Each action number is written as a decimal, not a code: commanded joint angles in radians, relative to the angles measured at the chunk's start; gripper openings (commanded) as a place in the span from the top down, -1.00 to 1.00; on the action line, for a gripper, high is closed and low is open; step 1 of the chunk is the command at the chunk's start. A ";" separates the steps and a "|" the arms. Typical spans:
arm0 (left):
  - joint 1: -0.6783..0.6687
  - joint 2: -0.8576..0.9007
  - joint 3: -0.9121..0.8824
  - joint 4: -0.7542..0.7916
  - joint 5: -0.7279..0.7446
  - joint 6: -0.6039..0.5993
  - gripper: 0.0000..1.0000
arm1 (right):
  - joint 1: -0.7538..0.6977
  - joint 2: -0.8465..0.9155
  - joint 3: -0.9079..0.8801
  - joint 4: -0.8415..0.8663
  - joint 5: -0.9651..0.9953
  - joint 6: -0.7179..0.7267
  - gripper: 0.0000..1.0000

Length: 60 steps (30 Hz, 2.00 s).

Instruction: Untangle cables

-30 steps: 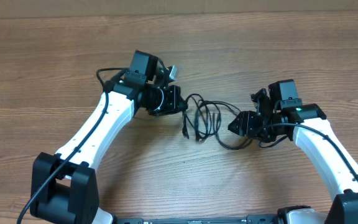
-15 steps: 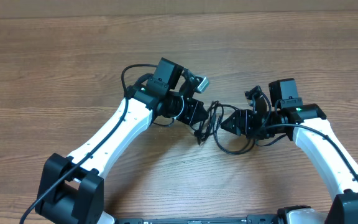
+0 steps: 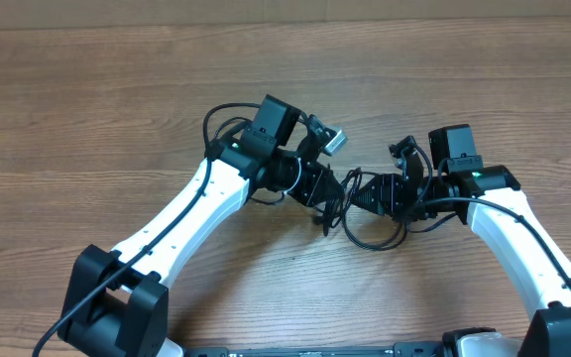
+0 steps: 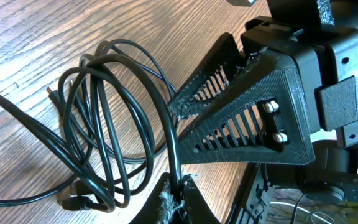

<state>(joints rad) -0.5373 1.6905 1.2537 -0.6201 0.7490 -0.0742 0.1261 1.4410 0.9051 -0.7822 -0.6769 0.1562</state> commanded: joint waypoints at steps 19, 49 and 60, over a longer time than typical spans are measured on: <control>-0.039 -0.030 0.011 -0.004 0.021 0.014 0.91 | 0.004 0.060 -0.008 0.045 -0.017 -0.001 0.50; -0.042 -0.023 -0.005 -0.061 -0.113 0.006 0.92 | 0.004 0.060 -0.007 -0.038 -0.051 -0.009 0.90; -0.053 -0.022 -0.008 -0.060 -0.132 0.007 0.92 | 0.004 0.060 -0.007 -0.092 -0.050 -0.036 0.92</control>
<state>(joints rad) -0.5770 1.6905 1.2518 -0.6811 0.6304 -0.0746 0.1261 1.5028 0.9047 -0.8612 -0.7105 0.1356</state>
